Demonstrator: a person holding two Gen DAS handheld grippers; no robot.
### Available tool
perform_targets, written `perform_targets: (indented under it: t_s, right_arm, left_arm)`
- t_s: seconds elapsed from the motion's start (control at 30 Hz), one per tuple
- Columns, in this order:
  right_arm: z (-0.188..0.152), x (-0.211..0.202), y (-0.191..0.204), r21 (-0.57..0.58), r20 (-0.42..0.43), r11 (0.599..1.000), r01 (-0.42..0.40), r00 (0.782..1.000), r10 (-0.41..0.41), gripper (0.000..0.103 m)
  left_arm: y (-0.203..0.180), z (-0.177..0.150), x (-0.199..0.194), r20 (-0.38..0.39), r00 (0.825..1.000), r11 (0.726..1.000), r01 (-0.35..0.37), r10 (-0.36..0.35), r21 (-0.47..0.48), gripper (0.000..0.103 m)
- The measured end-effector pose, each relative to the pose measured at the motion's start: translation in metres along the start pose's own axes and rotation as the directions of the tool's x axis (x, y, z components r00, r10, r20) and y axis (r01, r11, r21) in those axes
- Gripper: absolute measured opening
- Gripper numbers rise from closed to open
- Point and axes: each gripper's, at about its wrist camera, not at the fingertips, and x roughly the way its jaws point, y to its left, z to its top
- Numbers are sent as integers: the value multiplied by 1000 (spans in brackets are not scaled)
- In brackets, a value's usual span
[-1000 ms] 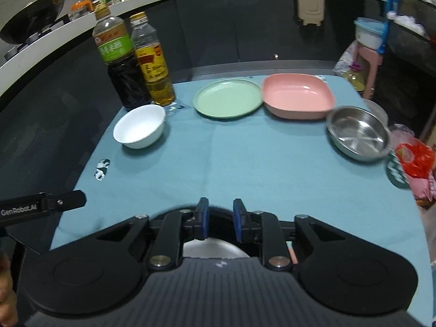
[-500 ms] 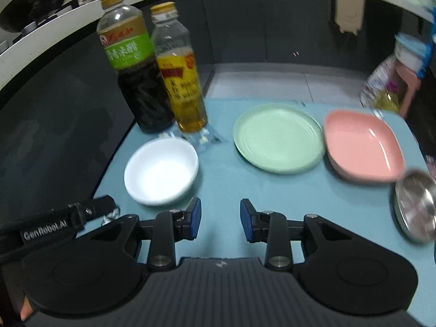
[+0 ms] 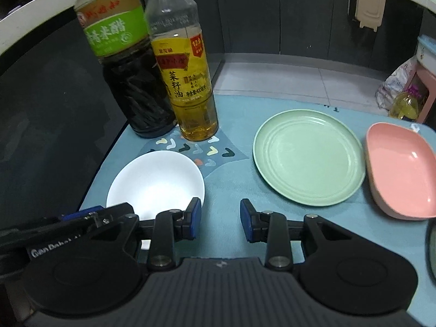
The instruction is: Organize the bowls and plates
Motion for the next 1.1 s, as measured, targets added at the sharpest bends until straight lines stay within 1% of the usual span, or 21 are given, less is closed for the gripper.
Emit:
perform_targets:
  t_s: [0.13,0.17,0.2,0.23,0.27,0.3,0.37,0.47,0.57,0.73,0.87,0.97,1.1]
  right_arm:
    - [4,11,0,3,-12,1000,-24,1000,24,34]
    - [4,15,2,-4,-16,1000,-25,1000,25,34]
    - [4,18,3,-13,-21,1000,-25,999,25,34]
    - [3,21,5,-20,-28,999,-26,999,25,34]
    - [3,25,7,-26,-39,999,-28,999,27,30]
    - [2,28,9,-30,-50,999,-38,998,37,21]
    - [0,34,12,-38,-72,997,-64,996,61,11]
    - [-2,28,16,-59,-58,997,-43,998,39,11]
    - [-2,10,13,-48,-50,997,-59,997,57,11]
    - [-13,-33,2,-34,-24,998,-48,999,47,11]
    - [-35,-71,-13,4,-13,1000,-19,1000,19,11]
    - [-55,-96,-23,34,-4,999,-11,1000,11,12]
    - [-88,-129,-32,55,15,998,-4,1000,3,13]
  left_arm:
    - [1,1,10,-2,1000,1000,-14,14,5,37]
    - [0,1,13,-2,1000,1000,-16,16,11,33]
    - [1,0,15,-2,1000,1000,-16,16,20,23]
    - [0,-1,17,-8,1000,999,-15,15,30,20]
    - [0,-2,18,-12,1000,999,-23,24,43,17]
    - [-2,-3,19,-5,1000,998,-28,29,58,15]
    - [-6,-6,17,-2,999,995,-42,42,93,14]
    - [-10,-11,7,8,999,992,-39,38,116,14]
    - [-17,-14,-11,17,1000,993,-8,6,119,15]
    - [-41,-29,-49,30,998,984,48,-54,174,15]
    - [-59,-51,-79,10,994,971,102,-107,216,15]
    - [-71,-73,-97,0,992,959,122,-126,256,15]
    - [-82,-97,-115,-24,989,950,145,-144,277,15]
